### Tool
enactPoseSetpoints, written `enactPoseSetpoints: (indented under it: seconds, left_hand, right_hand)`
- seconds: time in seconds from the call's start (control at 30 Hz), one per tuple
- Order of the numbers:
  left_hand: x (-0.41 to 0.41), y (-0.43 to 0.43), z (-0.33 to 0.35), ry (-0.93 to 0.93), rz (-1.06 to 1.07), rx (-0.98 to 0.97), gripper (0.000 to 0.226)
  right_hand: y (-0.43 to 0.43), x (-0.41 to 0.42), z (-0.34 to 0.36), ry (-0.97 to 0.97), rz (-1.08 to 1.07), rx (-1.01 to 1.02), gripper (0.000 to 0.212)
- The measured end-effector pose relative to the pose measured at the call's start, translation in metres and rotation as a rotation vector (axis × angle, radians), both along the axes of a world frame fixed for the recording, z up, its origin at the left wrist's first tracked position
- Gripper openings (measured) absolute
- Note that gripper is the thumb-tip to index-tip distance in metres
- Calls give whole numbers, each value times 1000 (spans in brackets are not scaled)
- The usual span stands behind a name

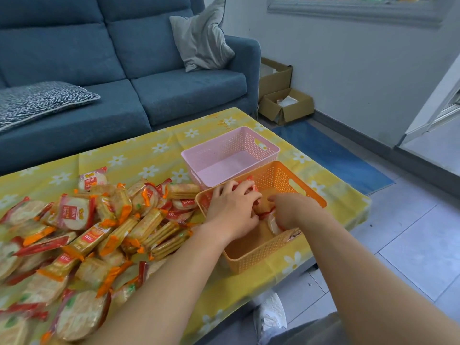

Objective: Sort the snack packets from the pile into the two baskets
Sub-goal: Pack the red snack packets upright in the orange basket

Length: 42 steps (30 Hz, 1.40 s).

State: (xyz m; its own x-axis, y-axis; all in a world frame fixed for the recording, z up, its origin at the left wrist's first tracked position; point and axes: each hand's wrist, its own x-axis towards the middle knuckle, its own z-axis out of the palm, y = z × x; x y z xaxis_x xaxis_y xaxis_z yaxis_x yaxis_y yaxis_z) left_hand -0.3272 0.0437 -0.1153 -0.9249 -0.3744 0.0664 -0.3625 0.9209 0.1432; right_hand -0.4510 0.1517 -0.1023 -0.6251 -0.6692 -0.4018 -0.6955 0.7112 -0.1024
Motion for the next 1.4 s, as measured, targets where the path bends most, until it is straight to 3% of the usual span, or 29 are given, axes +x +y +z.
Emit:
enactPoseSetpoints:
  seconds: [0.07, 0.2, 0.3, 0.4, 0.53, 0.67, 0.8, 0.87, 0.93, 1.0, 1.07, 1.17, 1.27, 1.33, 1.4]
  left_hand:
    - [1, -1, -1, 7, -3, 11, 54]
    - [3, -2, -1, 34, 2, 32, 53]
    - [3, -2, 0, 39, 9, 50, 54]
    - [2, -1, 1, 48, 13, 67, 56]
    - [4, -2, 4, 147, 16, 157, 54]
    - [16, 4, 13, 306, 103, 116, 48]
    - [39, 17, 9, 335, 385, 76, 64]
    - [52, 19, 4, 306, 539, 169, 64]
    - [58, 18, 3, 301, 620, 385, 67]
    - [59, 14, 4, 380, 608, 608, 67]
    - [57, 7, 8, 455, 553, 670, 64]
    - [53, -5, 15, 492, 503, 667, 51]
    - [59, -27, 21, 502, 567, 628, 34]
    - [71, -50, 21, 486, 600, 406, 20]
    - [83, -70, 20, 375, 554, 233, 23]
  right_hand:
    - [-1, 0, -5, 24, 27, 85, 55]
    - [-4, -1, 9, 132, 35, 55, 36]
    - [-1, -1, 26, 221, -45, -183, 18]
    - [-1, -1, 27, 273, -117, -444, 19]
    - [-6, 5, 8, 33, -61, -609, 37]
    - [-13, 4, 10, -213, -228, -728, 28]
    - [-14, 8, 9, -215, -293, -478, 21]
    - [-13, 9, 8, -283, -297, -421, 22]
    - [-14, 9, 8, -274, -264, -440, 26]
    - [-16, 9, 9, -249, -231, -504, 21]
    - [-17, 10, 9, -264, -213, -517, 17]
    - [-19, 11, 10, -291, -251, -491, 15]
    - [-25, 20, 20, -137, -315, -537, 14]
    - [-32, 31, 30, 52, -287, -580, 27]
    - [-42, 46, 39, 103, -189, -683, 42]
